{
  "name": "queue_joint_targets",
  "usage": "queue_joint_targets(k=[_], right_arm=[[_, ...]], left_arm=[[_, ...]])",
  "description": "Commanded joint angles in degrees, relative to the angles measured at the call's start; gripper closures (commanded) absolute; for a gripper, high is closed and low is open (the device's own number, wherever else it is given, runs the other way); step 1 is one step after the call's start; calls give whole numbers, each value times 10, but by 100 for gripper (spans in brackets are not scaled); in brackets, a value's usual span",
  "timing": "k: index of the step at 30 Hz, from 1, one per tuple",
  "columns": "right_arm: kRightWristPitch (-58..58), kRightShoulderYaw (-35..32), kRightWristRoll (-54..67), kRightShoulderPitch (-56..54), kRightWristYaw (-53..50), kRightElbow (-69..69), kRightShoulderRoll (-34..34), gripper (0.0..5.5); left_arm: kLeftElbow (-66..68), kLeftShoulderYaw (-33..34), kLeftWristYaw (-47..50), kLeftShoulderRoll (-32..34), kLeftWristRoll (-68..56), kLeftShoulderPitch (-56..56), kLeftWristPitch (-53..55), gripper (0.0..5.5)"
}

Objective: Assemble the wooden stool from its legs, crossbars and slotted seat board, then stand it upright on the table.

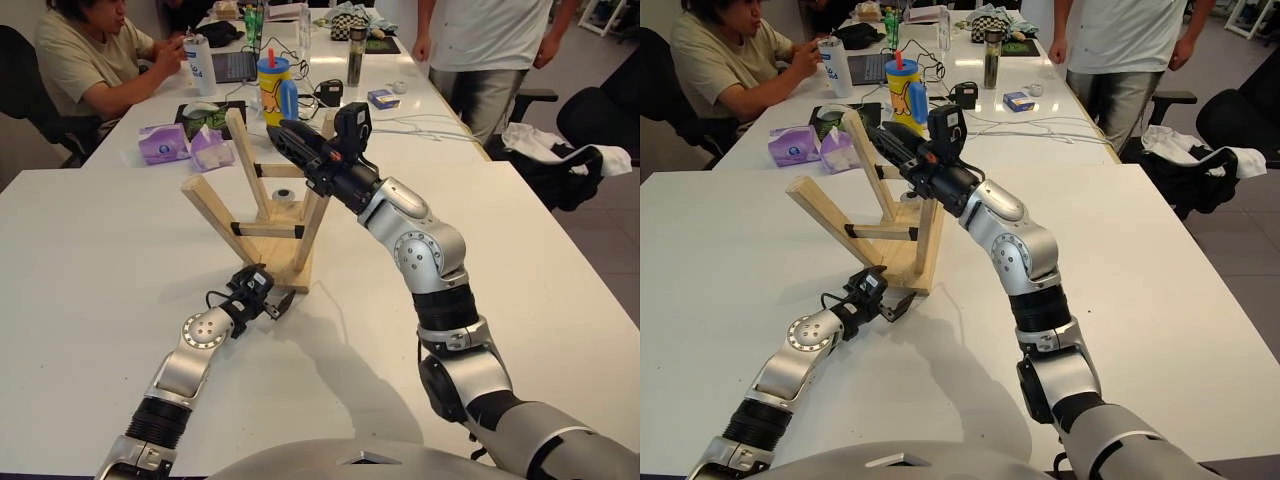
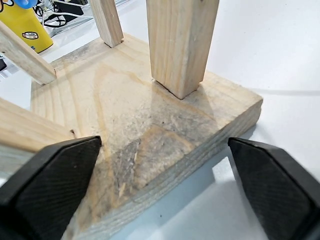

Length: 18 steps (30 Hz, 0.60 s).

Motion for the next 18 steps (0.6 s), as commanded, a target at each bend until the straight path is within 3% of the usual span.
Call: queue_joint_targets(k=[1,3,8,15,18], right_arm=[[-9,-80,27,-42,26,80,-39,411],[-27,-87,8,-53,52,130,-60,411],[-128,23,-137,-48,166,259,-92,411],[-212,40,-168,-78,300,354,-67,411],[-216,53,-169,-66,356,329,-64,411]], left_arm=[[-3,11,-10,-4,-20,53,-18,76],[-33,23,-14,-3,-32,54,-46,76],[-91,47,-42,21,-50,69,-100,76],[-135,86,-65,67,-52,154,-143,76],[-63,122,-30,83,-15,195,-197,76]])
